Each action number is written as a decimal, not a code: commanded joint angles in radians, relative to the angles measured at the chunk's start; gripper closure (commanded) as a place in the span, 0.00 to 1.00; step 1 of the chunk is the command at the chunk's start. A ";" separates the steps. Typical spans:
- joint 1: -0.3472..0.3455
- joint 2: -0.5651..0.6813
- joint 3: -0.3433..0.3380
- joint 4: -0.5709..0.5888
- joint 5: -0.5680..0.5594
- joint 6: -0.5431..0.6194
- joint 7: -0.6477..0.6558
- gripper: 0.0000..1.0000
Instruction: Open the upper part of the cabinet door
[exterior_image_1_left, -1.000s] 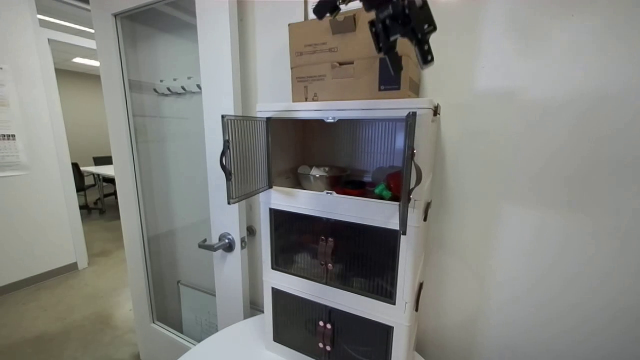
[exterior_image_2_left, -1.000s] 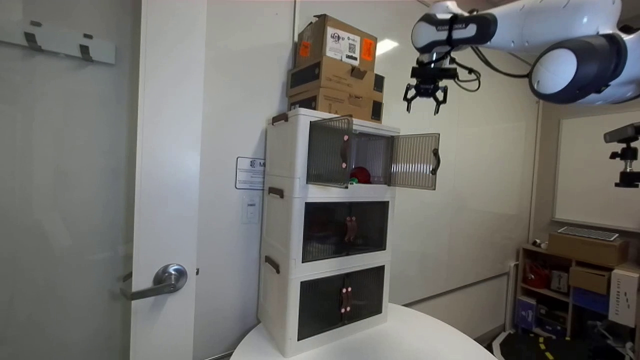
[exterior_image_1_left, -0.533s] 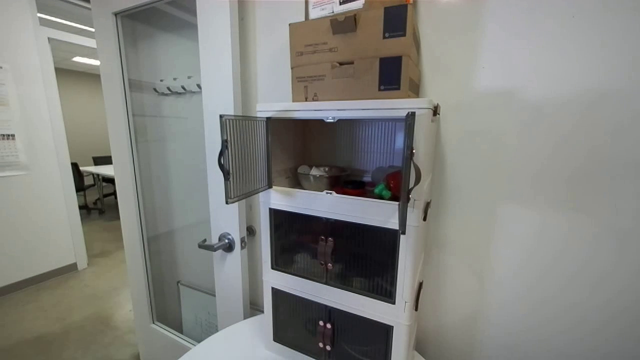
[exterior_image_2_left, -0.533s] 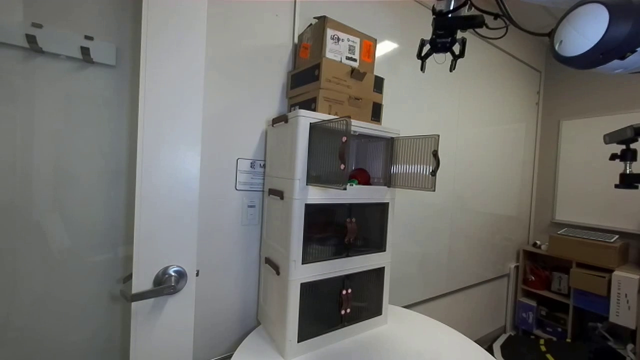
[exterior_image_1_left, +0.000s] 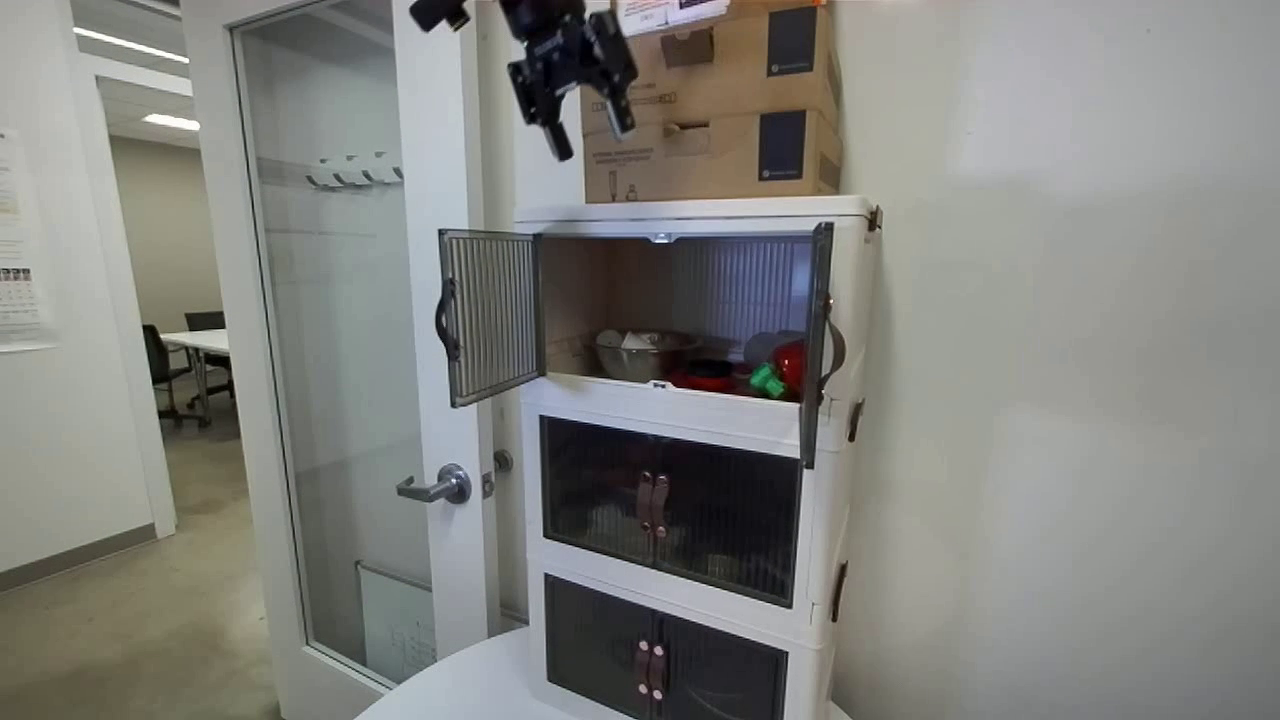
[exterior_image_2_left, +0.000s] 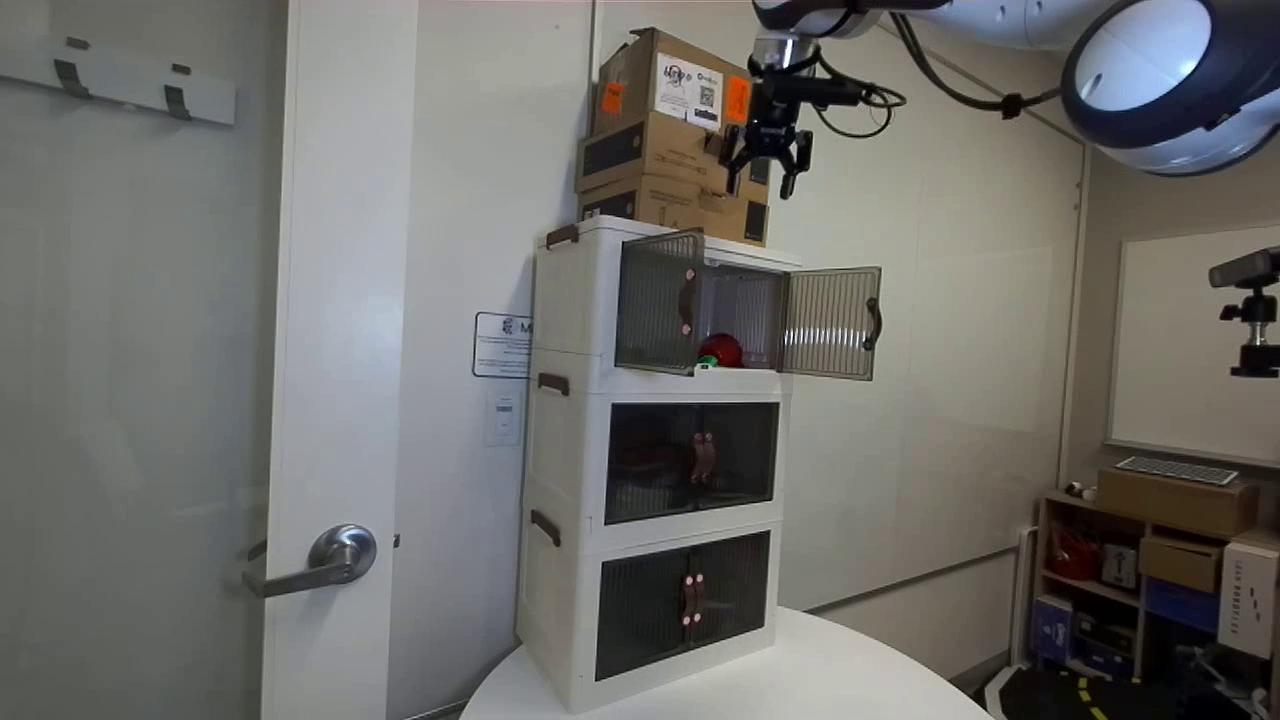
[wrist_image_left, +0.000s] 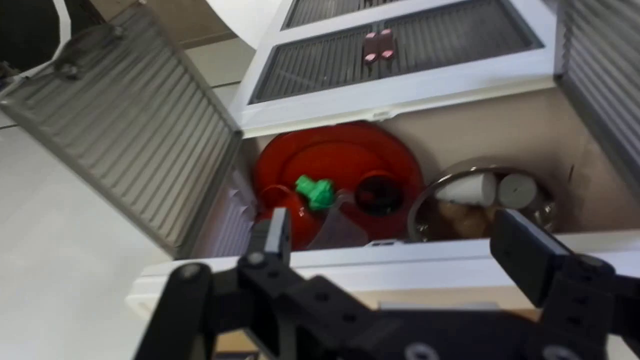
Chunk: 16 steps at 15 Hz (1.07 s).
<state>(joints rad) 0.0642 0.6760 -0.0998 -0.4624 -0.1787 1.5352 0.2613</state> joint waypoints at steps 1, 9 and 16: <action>-0.008 0.063 0.034 0.025 0.032 -0.064 -0.146 0.00; 0.000 0.155 -0.025 0.045 -0.044 0.213 -0.136 0.00; -0.001 0.148 -0.030 0.004 -0.031 0.236 -0.105 0.00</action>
<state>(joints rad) 0.0620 0.8277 -0.1238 -0.4517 -0.2146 1.7682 0.1578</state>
